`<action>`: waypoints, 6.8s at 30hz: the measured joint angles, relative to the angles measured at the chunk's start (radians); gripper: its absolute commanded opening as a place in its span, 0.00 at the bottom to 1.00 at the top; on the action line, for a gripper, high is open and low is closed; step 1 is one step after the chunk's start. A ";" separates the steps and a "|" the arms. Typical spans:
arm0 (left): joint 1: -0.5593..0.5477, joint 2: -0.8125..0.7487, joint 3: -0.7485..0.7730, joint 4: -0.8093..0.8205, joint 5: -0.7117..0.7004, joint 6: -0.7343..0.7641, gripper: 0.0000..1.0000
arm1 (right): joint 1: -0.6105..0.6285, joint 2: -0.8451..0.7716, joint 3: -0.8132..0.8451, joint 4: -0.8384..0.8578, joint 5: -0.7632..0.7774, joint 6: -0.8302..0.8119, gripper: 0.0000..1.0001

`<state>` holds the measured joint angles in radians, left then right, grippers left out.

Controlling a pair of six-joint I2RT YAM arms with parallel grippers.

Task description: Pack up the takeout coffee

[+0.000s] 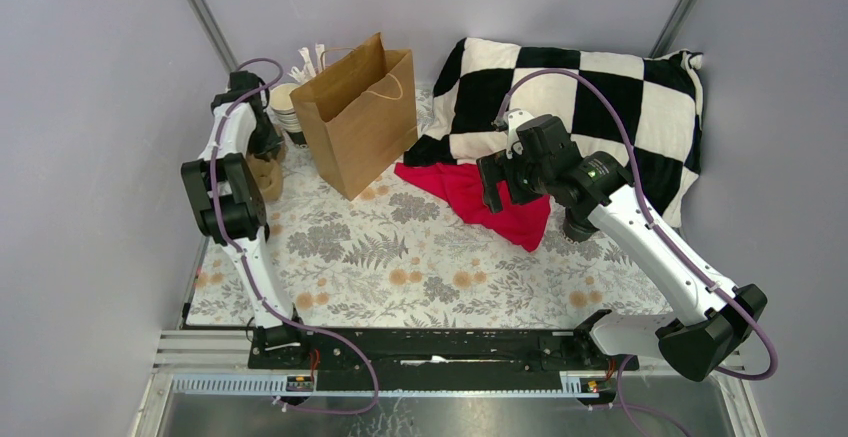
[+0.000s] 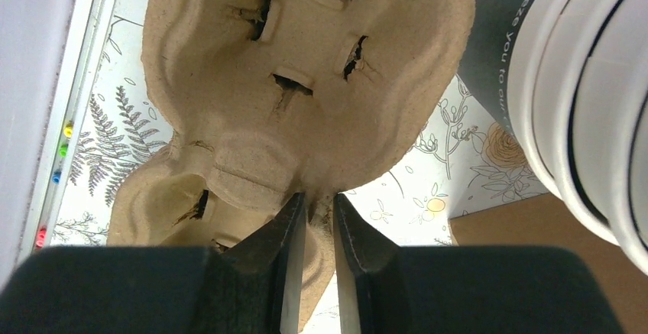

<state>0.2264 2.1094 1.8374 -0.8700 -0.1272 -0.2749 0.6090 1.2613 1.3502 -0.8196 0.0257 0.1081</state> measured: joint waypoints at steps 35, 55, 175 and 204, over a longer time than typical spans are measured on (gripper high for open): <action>0.049 -0.057 -0.093 0.054 0.081 -0.066 0.21 | 0.002 0.000 0.000 0.000 0.000 0.000 1.00; 0.092 -0.124 -0.163 0.109 0.161 -0.117 0.08 | 0.002 0.000 0.000 0.000 0.000 0.000 1.00; -0.166 -1.088 -0.081 0.034 0.557 -1.219 0.00 | 0.502 0.219 0.098 1.279 -0.071 -0.383 0.44; -0.159 -1.096 -0.109 0.060 0.562 -1.167 0.67 | 0.502 0.230 0.121 1.226 0.022 -0.274 0.00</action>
<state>0.0669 1.0130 1.7279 -0.8101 0.4351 -1.4418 1.1110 1.4914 1.4712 0.4061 0.0475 -0.1654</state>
